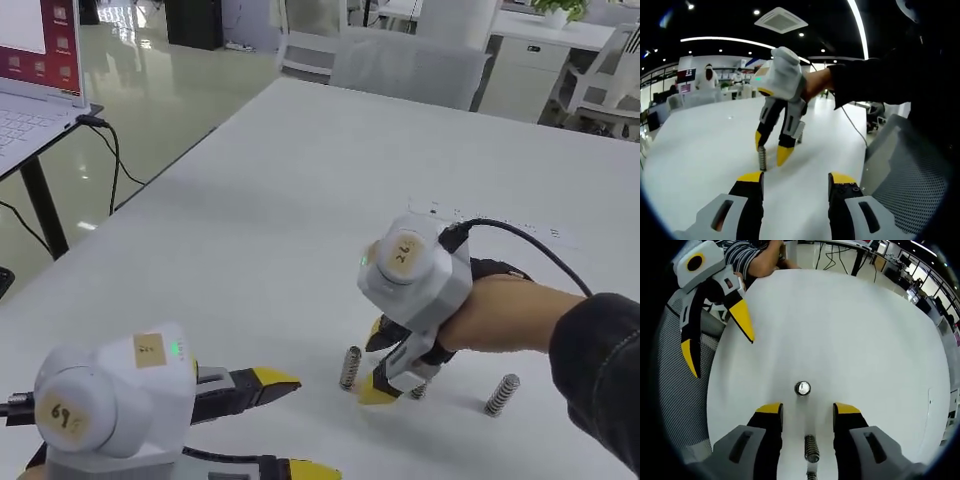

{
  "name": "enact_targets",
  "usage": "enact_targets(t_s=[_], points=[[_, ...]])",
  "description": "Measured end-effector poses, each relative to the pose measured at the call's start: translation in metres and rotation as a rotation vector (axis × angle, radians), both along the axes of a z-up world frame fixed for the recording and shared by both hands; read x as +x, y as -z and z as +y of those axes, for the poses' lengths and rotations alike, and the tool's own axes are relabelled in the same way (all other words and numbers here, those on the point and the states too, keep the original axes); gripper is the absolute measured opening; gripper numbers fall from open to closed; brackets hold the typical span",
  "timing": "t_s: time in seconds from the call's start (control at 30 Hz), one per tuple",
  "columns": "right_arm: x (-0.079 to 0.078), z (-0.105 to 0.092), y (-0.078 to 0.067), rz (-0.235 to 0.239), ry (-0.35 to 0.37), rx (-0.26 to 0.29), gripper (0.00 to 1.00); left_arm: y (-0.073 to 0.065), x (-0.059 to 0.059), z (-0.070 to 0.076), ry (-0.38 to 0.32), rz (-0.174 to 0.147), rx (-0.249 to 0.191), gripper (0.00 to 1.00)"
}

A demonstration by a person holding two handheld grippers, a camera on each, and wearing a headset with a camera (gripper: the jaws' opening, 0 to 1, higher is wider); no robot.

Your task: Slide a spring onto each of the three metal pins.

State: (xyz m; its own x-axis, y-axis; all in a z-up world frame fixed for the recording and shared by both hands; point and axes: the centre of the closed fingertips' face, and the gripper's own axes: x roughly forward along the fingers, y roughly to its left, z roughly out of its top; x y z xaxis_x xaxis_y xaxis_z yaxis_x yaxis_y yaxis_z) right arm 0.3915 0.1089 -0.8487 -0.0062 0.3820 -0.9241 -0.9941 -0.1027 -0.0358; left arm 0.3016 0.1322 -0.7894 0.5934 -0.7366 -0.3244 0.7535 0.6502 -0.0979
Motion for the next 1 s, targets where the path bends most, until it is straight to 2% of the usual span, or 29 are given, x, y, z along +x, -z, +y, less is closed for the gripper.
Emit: enact_targets(t_s=[0.37,0.53,1.0], points=[[0.007,-0.021,-0.003,0.013,0.077,0.044,0.54,-0.001,0.004,-0.001,0.005,0.005,0.007,0.47],[0.011,-0.031,-0.005,0.002,0.108,0.065,0.61,-0.002,0.005,-0.003,0.013,0.009,0.012,0.48],[0.021,-0.057,-0.018,-0.012,0.241,0.173,0.74,-0.005,0.012,-0.001,0.011,0.012,0.026,0.51]])
